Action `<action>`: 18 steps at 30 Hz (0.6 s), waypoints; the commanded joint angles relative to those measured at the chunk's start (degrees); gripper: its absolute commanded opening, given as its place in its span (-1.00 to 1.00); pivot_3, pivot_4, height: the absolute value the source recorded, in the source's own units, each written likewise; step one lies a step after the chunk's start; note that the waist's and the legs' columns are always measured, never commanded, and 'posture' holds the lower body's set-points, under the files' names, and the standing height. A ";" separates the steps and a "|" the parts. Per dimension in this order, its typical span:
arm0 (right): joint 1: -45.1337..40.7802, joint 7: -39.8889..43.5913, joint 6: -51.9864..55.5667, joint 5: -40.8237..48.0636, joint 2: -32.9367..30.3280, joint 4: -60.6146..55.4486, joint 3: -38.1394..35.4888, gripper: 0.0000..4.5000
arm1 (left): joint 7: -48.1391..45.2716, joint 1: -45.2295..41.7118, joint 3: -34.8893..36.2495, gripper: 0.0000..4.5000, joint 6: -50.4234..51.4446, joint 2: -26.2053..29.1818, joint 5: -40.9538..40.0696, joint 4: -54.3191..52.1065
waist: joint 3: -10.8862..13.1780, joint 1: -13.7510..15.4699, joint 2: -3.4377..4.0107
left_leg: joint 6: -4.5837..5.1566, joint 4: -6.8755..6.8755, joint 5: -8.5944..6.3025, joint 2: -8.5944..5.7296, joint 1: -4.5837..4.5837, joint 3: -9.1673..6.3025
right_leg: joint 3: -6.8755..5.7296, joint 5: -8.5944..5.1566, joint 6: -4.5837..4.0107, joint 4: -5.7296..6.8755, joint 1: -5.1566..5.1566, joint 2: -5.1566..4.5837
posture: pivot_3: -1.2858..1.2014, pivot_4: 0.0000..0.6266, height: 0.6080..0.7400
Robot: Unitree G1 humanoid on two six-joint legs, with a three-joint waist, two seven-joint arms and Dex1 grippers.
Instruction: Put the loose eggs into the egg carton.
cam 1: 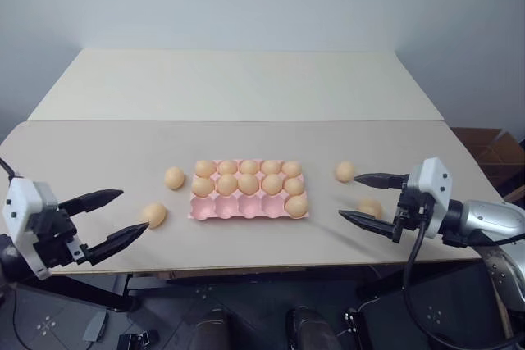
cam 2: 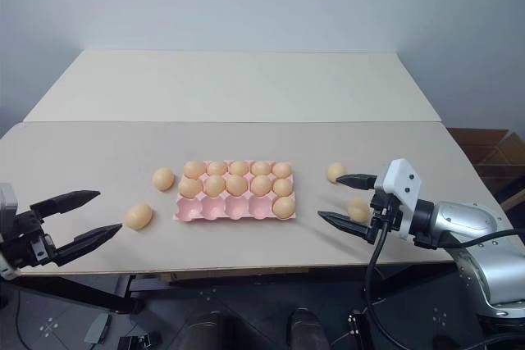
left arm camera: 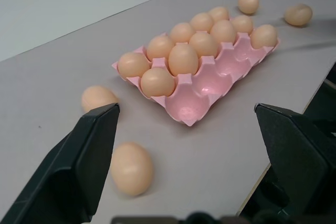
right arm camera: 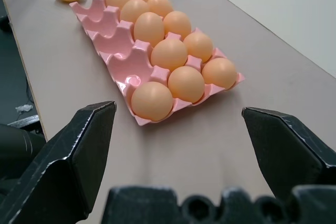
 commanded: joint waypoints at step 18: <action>1.34 -17.97 16.31 -8.20 -0.99 2.05 1.28 1.00 | -4.40 -4.34 -3.75 0.99 -0.83 4.32 -0.02 1.35 | 0.00 -0.57 -0.01 | 0.00 0.00 0.00 0.01 0.04 0.05 | 0.04 -0.02 0.05 0.01 -0.01 0.00 | 0.03 -0.52 1.00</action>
